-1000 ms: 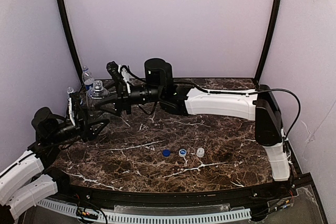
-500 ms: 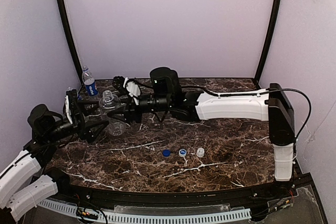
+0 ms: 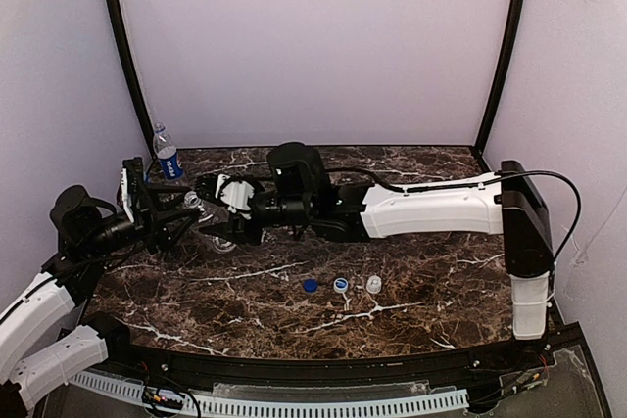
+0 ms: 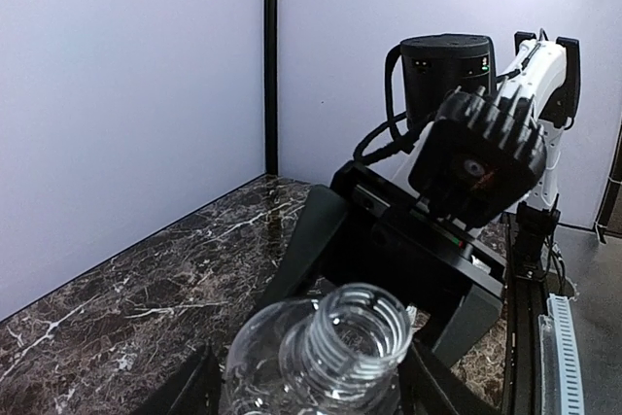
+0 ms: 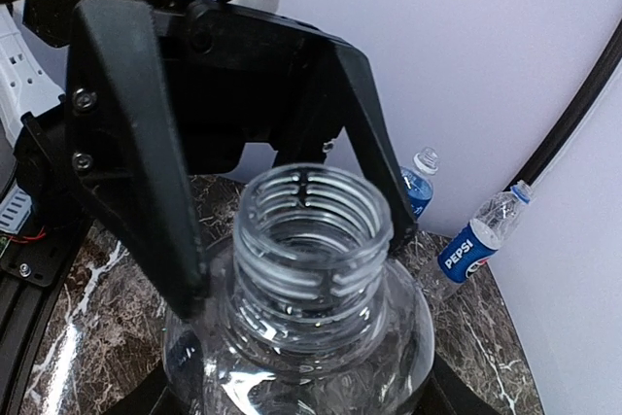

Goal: Unscrew the bottle caps

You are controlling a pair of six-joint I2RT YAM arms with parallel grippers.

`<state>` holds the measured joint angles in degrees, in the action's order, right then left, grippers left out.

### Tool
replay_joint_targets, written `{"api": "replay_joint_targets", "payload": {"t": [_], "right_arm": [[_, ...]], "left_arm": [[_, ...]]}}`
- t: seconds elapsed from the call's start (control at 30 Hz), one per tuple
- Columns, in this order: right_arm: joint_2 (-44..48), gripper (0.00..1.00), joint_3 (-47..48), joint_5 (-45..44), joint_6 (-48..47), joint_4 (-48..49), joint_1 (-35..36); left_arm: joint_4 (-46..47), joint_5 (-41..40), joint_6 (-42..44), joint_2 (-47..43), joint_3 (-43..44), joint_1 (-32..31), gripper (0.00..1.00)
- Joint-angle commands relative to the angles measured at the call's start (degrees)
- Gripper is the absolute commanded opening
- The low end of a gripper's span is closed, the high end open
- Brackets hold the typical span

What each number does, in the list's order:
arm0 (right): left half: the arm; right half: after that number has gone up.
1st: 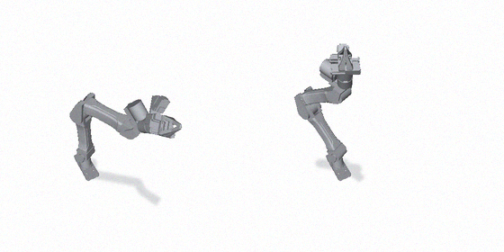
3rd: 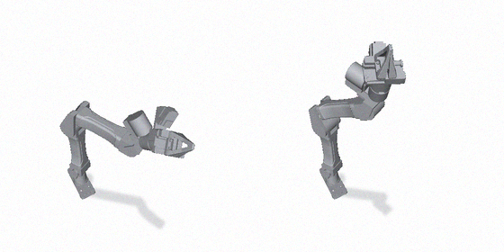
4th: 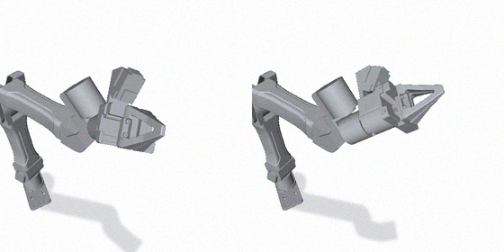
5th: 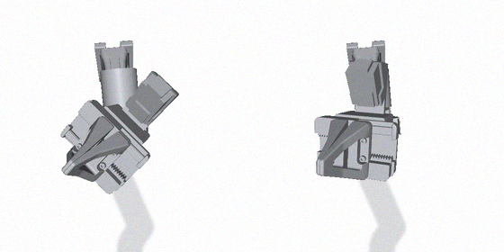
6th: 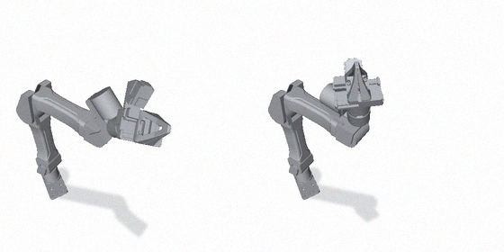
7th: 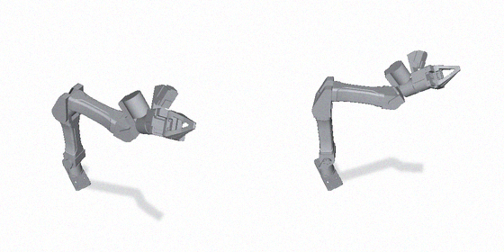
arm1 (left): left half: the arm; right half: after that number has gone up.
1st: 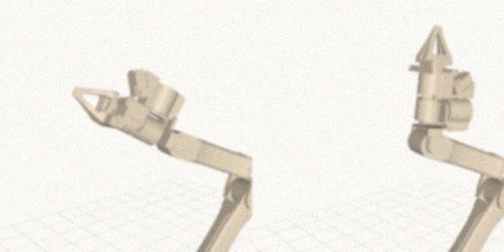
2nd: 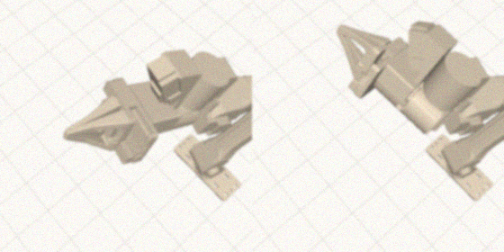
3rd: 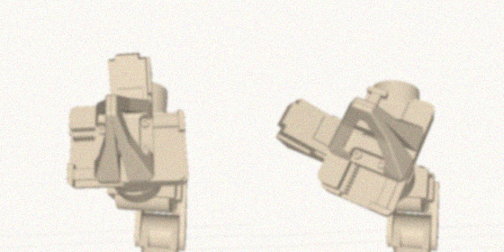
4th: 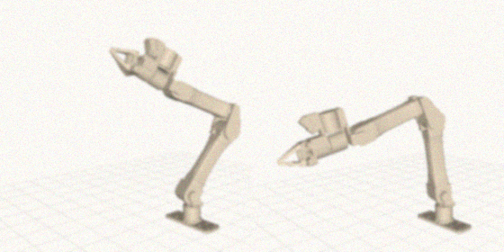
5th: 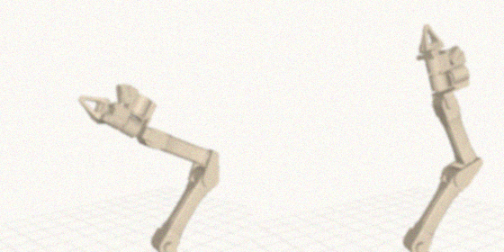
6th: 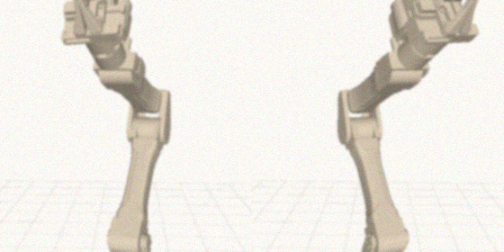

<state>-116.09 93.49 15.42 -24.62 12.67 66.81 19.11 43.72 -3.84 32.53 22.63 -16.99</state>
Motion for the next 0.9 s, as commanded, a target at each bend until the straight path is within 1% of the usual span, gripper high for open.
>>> {"api": "replay_joint_targets", "payload": {"t": [0.0, 0.07, 0.33, 0.43, 0.6, 0.67, 0.7, 0.77, 0.8, 0.83, 0.87], "right_arm": [[-1.50, 0.31, 2.34, -0.19, -2.68, 0.15, 0.71], [-1.61, 0.31, 2.57, -0.38, -3.12, -0.08, 0.74], [-3.08, 0.31, 4.33, 0.60, -2.98, -2.63, 0.78], [-3.96, 0.31, 5.96, 1.07, -2.61, -4.14, 0.78], [-4.23, 0.30, 6.11, 0.72, -2.17, -4.39, 0.78], [-4.21, 0.30, 6.17, 0.32, -2.03, -4.45, 0.74], [-4.20, 0.30, 6.17, 0.09, -1.97, -4.42, 0.78], [-4.16, 0.29, 6.17, 0.01, -1.86, -4.34, 0.76], [-4.08, 0.29, 6.10, -0.09, -1.84, -4.21, 0.78], [-4.06, 0.29, 5.93, -0.39, -1.78, -4.04, 0.74], [-3.93, 0.29, 5.85, -0.62, -1.71, -3.82, 0.75]], "left_arm": [[-0.91, 1.42, 0.09, 0.49, 1.39, 0.22, 0.61], [-0.55, 1.45, -0.17, 0.51, 1.23, 0.21, 0.57], [0.82, 1.46, -0.24, 0.53, 1.03, 0.21, 0.49], [1.00, 1.71, -0.19, 0.51, 0.85, 0.21, 0.50], [1.09, 1.87, -0.39, 0.20, 0.58, 0.21, 0.50], [1.44, 2.24, -0.60, 0.17, 0.60, 0.21, 0.53], [1.53, 2.53, -0.72, 0.16, 0.69, 0.21, 0.59], [1.53, 2.80, -0.70, 0.08, 0.72, 0.21, 0.60], [1.32, 2.76, -0.59, 0.08, 0.67, 0.21, 0.58], [1.12, 2.76, -0.50, 0.07, 0.62, 0.16, 0.49], [0.84, 2.66, -0.46, 0.03, 0.47, 0.20, 0.44]]}}
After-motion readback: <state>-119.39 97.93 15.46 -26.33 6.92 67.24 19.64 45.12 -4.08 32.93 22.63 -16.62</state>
